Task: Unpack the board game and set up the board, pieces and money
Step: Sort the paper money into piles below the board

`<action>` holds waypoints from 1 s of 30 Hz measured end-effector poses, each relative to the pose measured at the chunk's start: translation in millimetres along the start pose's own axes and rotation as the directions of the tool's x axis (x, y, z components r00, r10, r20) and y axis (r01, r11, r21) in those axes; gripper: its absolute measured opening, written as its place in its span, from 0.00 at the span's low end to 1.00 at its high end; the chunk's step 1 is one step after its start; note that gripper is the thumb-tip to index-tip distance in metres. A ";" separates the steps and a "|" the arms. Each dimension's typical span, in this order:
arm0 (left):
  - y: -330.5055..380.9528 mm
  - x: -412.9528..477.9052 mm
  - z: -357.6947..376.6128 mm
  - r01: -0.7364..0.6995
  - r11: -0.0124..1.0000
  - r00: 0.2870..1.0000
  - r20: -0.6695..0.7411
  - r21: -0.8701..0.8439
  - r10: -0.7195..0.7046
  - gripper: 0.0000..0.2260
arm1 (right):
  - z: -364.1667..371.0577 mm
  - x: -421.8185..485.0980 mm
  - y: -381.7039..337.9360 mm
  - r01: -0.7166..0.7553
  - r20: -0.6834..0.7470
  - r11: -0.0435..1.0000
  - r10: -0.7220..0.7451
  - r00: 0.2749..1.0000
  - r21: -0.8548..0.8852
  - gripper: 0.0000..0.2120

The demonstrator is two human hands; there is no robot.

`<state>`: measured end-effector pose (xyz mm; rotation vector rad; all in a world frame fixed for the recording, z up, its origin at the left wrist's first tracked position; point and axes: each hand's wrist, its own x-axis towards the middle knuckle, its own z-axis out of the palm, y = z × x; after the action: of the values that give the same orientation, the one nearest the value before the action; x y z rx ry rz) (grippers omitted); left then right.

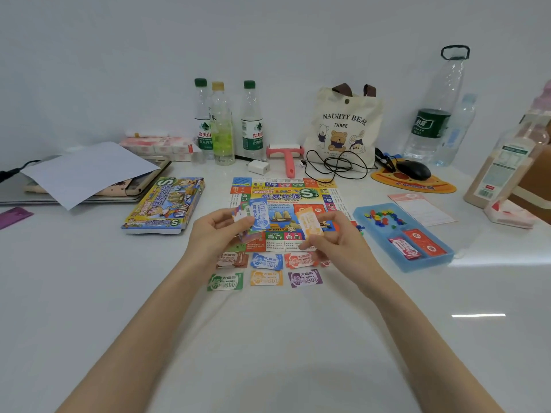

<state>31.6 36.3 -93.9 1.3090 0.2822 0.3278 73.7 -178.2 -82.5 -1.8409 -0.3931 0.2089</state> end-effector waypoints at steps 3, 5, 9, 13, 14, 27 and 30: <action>-0.4 0.6 -0.7 -0.001 1.000 1.000 0.010 0.012 0.001 0.12 | 2.9 0.8 1.7 0.057 -0.024 0.996 -0.059 0.998 -0.074 0.08; -0.7 1.8 -1.5 0.007 1.000 1.000 0.006 0.021 -0.007 0.13 | 3.9 1.7 1.9 0.074 -0.036 0.990 -0.079 0.996 -0.121 0.05; -1.6 3.6 -4.3 0.012 0.999 1.000 -0.010 0.042 -0.011 0.15 | 4.3 1.8 0.4 0.084 -0.057 0.985 -0.094 0.994 -0.149 0.04; -2.0 5.2 -5.7 0.010 0.998 1.000 -0.029 0.065 -0.009 0.16 | 5.7 0.4 -2.9 0.044 -0.060 0.999 -0.045 0.997 -0.011 0.02; -2.1 5.8 -5.8 0.010 0.997 0.999 -0.035 0.071 -0.008 0.15 | 6.0 0.2 -4.1 0.027 -0.053 0.999 -0.025 0.998 0.041 0.02; 0.9 7.6 -12.8 0.026 0.999 0.999 -0.044 0.043 -0.024 0.16 | 11.4 5.1 -10.2 0.048 0.080 0.997 -0.054 0.995 0.064 0.11; 3.0 5.8 -13.0 0.023 0.999 0.998 -0.061 0.032 -0.021 0.14 | 13.9 8.8 -13.9 0.050 0.045 0.998 -0.052 0.998 0.035 0.07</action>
<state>31.8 50.8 -94.2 1.3288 0.3541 0.3463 74.9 -159.0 -73.0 -1.7930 -0.4653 0.2217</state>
